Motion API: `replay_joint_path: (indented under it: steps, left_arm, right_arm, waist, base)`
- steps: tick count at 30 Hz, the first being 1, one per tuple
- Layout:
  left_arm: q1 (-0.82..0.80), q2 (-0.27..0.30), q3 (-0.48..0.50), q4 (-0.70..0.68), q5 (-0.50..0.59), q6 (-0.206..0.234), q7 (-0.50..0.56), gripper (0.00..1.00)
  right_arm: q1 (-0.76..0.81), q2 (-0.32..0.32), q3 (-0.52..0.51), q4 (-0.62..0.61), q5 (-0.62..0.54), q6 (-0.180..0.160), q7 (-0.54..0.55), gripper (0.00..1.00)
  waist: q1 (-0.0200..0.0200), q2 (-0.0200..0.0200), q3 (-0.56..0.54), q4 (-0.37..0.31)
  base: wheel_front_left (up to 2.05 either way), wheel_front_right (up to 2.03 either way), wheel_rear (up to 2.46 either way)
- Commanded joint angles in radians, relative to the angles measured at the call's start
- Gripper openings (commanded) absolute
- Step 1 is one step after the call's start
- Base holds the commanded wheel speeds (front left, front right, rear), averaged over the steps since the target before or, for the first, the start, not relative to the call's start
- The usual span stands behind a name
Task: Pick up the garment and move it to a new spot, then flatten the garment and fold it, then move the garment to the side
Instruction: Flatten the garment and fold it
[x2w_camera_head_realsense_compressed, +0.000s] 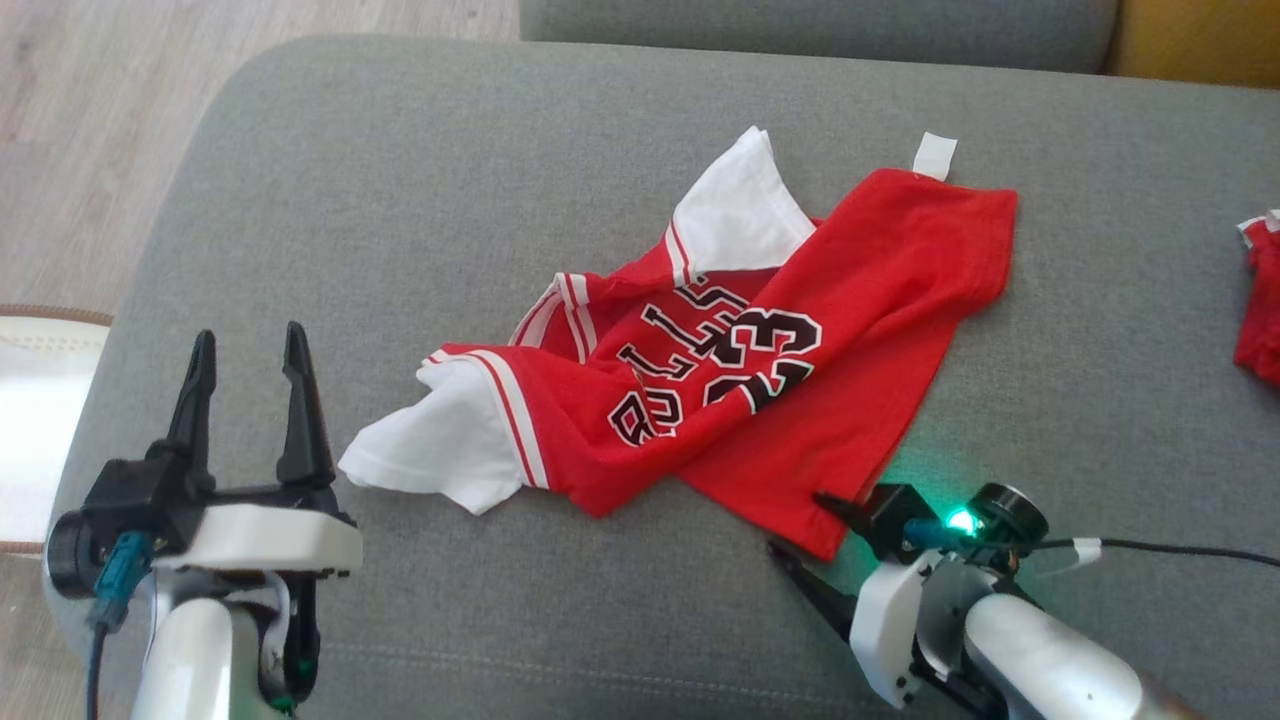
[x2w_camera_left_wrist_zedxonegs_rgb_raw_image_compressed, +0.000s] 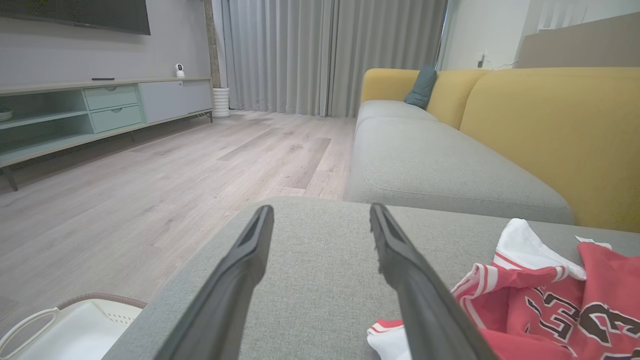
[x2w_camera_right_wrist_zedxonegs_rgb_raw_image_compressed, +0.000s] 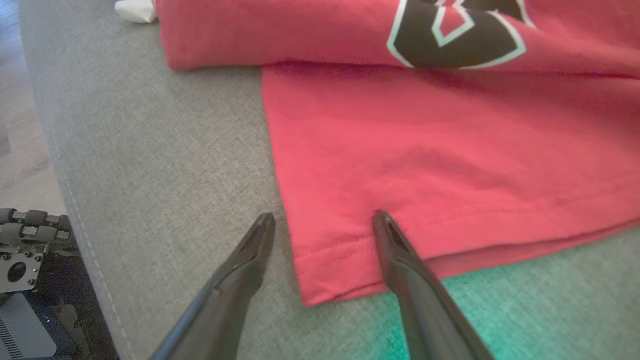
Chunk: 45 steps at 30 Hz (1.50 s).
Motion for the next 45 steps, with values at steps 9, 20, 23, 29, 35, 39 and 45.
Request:
replay_joint_path:
  steps: [9, 20, 23, 29, 35, 39, 45]
  left_arm:
    - [-0.061, 0.004, 0.034, -0.028, -0.009, -0.002, -0.005, 1.00]
    - [-0.062, 0.004, 0.042, -0.026, -0.004, -0.013, -0.005, 1.00]
    - [-0.066, 0.003, 0.033, -0.025, -0.005, -0.013, -0.005, 1.00]
    - [-0.063, 0.003, 0.018, -0.025, -0.010, -0.006, -0.005, 1.00]
    - [-0.058, 0.003, 0.011, -0.022, -0.011, -0.007, -0.005, 1.00]
    - [-0.059, 0.003, 0.006, -0.021, -0.013, -0.007, -0.005, 1.00]
    - [-0.053, 0.003, -0.016, -0.020, -0.018, -0.005, -0.005, 1.00]
  right_arm:
    - [-0.061, -0.005, 0.045, 0.080, 0.028, -0.001, 0.022, 0.00]
    - [-0.113, -0.119, -0.083, 0.124, 0.052, -0.001, -0.004, 0.00]
    - [-0.134, -0.172, -0.144, 0.141, 0.043, -0.001, -0.004, 0.00]
    - [-0.158, -0.247, -0.245, 0.177, 0.027, -0.001, 0.004, 0.00]
    - [-0.157, -0.255, -0.332, 0.218, 0.004, -0.001, -0.002, 0.00]
    - [-0.146, -0.244, -0.393, 0.256, -0.032, -0.001, -0.011, 0.00]
    - [-0.118, -0.198, -0.461, 0.276, -0.017, -0.001, -0.011, 1.00]
  waist:
    - [0.0000, 0.0000, 0.014, -0.014]
    - [0.0000, 0.0000, -0.001, -0.099]
    - [0.0000, 0.0000, -0.003, -0.113]
    - [0.0000, 0.0000, -0.005, -0.126]
    - [0.0000, 0.0000, -0.006, -0.126]
    - [0.0000, 0.0000, -0.006, -0.122]
    - [0.0000, 0.0000, -0.005, -0.121]
  base:
    - [0.00, 0.00, 0.00]
    - [0.00, 0.00, 0.00]
    - [0.00, 0.00, 0.00]
    - [0.00, 0.00, 0.00]
    - [0.00, 0.00, 0.00]
    - [0.00, 0.00, 0.00]
    - [0.00, 0.00, 0.00]
